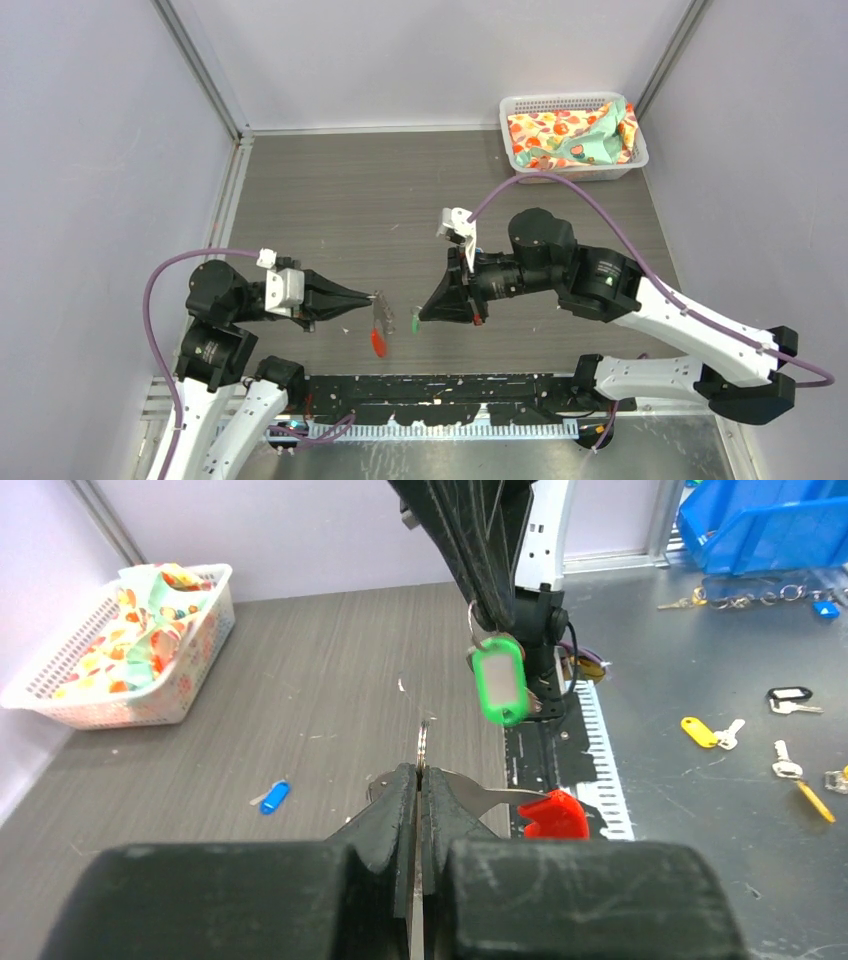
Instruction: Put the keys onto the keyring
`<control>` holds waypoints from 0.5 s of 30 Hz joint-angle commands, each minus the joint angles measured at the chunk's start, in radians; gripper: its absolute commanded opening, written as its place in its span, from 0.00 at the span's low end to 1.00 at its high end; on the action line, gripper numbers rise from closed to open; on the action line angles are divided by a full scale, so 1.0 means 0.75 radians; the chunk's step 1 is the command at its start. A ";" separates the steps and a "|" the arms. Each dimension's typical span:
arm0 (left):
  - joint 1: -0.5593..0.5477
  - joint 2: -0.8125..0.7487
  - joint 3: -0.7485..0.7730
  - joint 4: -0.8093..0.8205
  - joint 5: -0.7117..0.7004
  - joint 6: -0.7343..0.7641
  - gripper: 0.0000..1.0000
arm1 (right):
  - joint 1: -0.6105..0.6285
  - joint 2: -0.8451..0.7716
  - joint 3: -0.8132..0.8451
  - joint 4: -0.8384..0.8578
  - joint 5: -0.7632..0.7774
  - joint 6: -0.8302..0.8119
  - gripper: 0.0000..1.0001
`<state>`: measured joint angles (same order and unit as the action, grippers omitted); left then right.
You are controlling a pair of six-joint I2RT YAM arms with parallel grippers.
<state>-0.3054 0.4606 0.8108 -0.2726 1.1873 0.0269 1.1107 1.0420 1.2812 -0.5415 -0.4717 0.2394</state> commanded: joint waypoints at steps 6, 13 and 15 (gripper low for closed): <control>0.002 0.036 0.013 0.220 -0.011 0.090 0.00 | 0.001 0.112 0.032 0.352 -0.091 0.223 0.01; 0.002 0.046 0.017 0.220 0.000 0.096 0.00 | 0.001 0.182 0.055 0.422 -0.085 0.267 0.01; 0.002 0.050 0.021 0.223 0.002 0.095 0.00 | 0.001 0.197 0.062 0.424 -0.073 0.277 0.01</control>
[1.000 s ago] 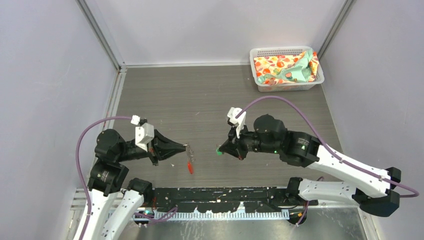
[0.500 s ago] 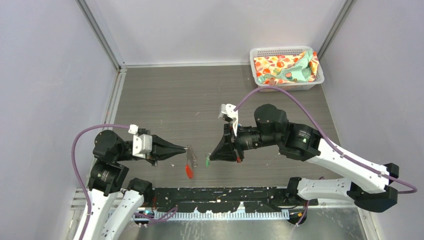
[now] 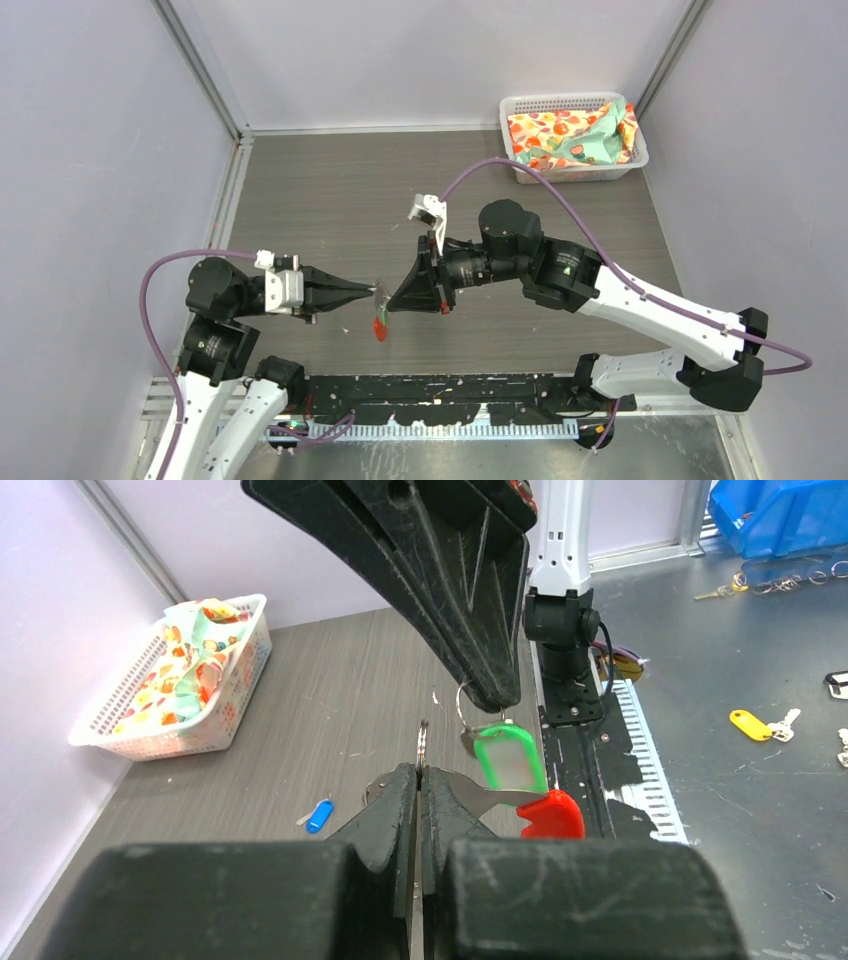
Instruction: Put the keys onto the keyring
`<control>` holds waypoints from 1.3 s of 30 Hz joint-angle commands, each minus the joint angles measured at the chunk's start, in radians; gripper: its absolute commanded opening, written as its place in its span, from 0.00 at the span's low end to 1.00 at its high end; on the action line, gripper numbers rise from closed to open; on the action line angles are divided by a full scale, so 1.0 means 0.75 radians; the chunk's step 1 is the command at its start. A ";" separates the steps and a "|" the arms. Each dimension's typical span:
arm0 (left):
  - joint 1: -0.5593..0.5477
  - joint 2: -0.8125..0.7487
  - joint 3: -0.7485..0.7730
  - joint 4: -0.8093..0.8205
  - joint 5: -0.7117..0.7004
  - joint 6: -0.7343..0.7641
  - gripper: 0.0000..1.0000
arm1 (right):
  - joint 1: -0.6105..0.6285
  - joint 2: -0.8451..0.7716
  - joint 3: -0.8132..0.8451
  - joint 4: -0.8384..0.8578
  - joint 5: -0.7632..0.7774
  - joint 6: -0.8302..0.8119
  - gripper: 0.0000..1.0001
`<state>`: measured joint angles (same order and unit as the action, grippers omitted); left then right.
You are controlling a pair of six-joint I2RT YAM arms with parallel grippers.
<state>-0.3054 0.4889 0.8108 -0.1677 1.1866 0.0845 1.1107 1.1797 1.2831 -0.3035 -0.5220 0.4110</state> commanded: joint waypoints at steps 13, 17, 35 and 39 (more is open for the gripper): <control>0.002 0.005 0.003 0.099 0.001 0.012 0.00 | -0.043 0.051 0.055 0.110 0.005 0.097 0.01; 0.002 -0.003 -0.005 0.101 0.003 0.020 0.00 | -0.061 0.047 0.052 0.118 0.008 0.116 0.01; 0.002 -0.019 -0.002 0.005 0.041 0.118 0.00 | -0.077 0.049 0.046 0.131 -0.001 0.135 0.01; 0.002 -0.023 0.001 -0.017 0.048 0.135 0.00 | -0.077 0.049 0.036 0.144 0.002 0.139 0.01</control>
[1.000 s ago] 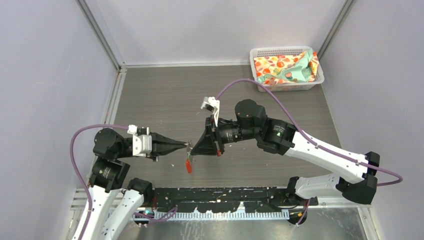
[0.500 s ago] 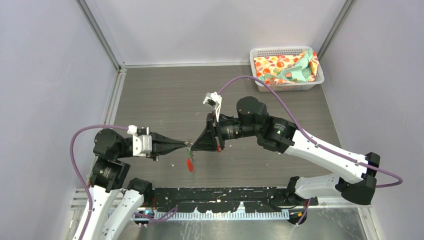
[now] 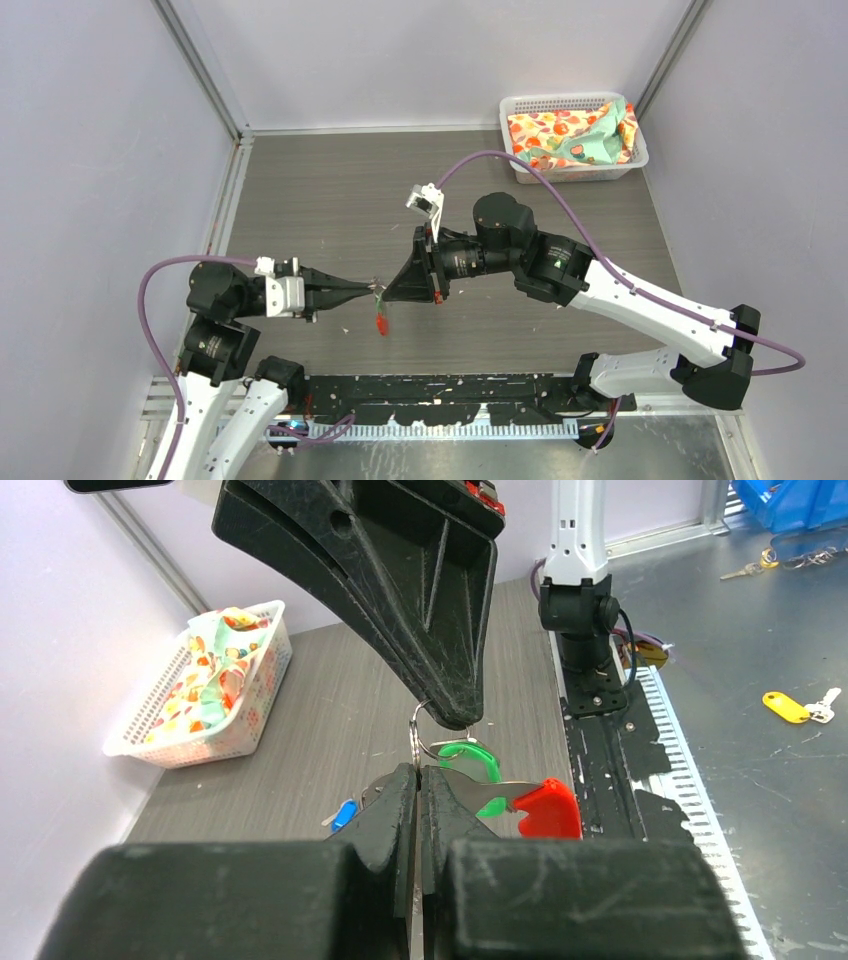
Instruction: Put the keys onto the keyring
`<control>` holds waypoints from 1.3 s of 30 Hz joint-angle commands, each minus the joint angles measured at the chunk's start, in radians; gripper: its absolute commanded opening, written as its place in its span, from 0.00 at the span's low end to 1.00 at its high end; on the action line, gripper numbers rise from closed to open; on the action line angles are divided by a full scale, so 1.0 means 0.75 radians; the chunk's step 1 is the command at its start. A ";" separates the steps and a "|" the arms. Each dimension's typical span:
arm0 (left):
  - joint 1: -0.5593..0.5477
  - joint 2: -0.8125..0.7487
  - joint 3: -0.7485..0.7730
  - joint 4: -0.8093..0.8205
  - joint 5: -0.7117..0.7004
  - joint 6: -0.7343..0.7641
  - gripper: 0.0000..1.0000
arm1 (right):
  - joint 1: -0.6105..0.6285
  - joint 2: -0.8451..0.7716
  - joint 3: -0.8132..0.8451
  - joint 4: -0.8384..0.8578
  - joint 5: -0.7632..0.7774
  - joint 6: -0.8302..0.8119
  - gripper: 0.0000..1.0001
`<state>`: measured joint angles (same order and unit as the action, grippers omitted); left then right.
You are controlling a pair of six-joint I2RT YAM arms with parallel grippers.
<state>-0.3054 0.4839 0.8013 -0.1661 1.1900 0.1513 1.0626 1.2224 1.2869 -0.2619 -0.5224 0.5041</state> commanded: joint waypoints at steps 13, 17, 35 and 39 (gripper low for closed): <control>0.002 -0.008 0.030 -0.067 0.058 0.072 0.00 | -0.016 -0.001 0.029 0.095 0.008 0.015 0.01; 0.002 -0.011 0.033 -0.067 0.056 0.081 0.00 | -0.015 0.009 0.016 0.096 0.008 0.024 0.01; 0.002 -0.006 0.057 -0.182 0.064 0.164 0.00 | -0.023 0.000 0.029 0.085 0.016 0.022 0.01; 0.002 0.017 0.084 -0.227 0.065 0.178 0.00 | -0.022 0.007 0.039 0.072 0.006 0.017 0.01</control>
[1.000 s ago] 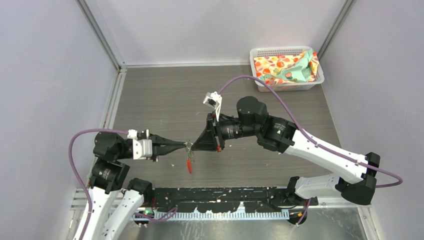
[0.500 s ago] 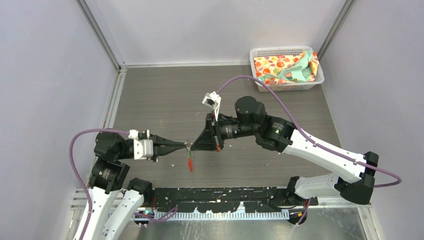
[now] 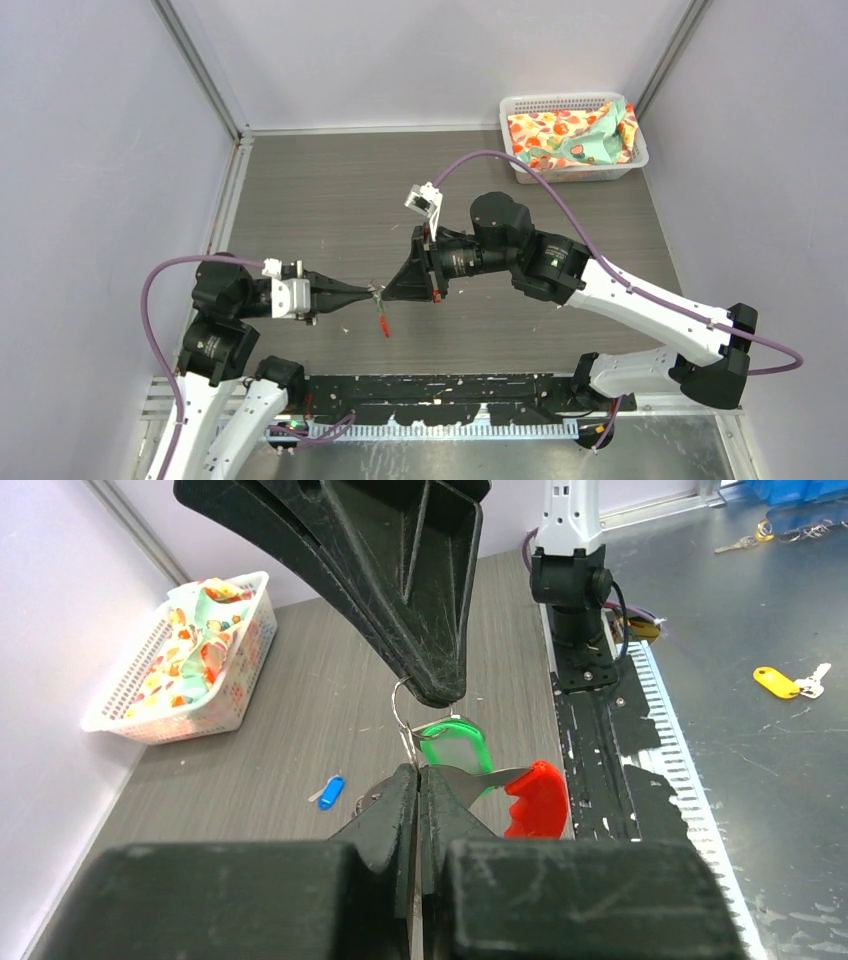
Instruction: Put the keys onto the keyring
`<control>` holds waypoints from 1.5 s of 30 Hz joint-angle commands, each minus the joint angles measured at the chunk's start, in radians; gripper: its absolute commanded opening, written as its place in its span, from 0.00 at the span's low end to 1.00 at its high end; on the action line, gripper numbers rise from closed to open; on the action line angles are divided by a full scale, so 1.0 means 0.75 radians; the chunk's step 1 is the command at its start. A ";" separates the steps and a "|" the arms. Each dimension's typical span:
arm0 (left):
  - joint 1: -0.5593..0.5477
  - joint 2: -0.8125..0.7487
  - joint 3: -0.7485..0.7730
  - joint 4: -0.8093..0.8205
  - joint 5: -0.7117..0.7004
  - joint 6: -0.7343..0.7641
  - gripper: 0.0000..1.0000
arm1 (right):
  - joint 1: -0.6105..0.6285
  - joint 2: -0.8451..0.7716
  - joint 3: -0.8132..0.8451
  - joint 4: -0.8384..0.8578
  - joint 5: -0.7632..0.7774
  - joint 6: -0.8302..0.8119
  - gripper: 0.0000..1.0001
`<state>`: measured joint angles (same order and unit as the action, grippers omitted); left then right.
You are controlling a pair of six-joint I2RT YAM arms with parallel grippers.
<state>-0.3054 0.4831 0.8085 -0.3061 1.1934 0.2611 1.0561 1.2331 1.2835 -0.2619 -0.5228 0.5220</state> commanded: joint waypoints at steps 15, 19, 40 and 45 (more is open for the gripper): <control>0.002 0.045 0.098 -0.066 0.040 0.035 0.00 | -0.013 0.045 0.116 0.000 -0.014 -0.043 0.01; 0.002 0.049 0.102 -0.071 0.022 0.037 0.00 | -0.012 0.059 0.137 -0.002 -0.025 -0.046 0.01; 0.002 0.063 0.102 -0.076 -0.008 0.022 0.00 | 0.016 0.157 0.243 -0.081 -0.060 -0.085 0.01; 0.002 0.057 0.098 -0.075 -0.022 0.014 0.00 | 0.018 0.139 0.229 -0.102 -0.039 -0.098 0.01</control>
<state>-0.3008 0.5262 0.8486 -0.3798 1.1610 0.2737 1.0641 1.3441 1.4204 -0.3763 -0.5747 0.4721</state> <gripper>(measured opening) 0.010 0.025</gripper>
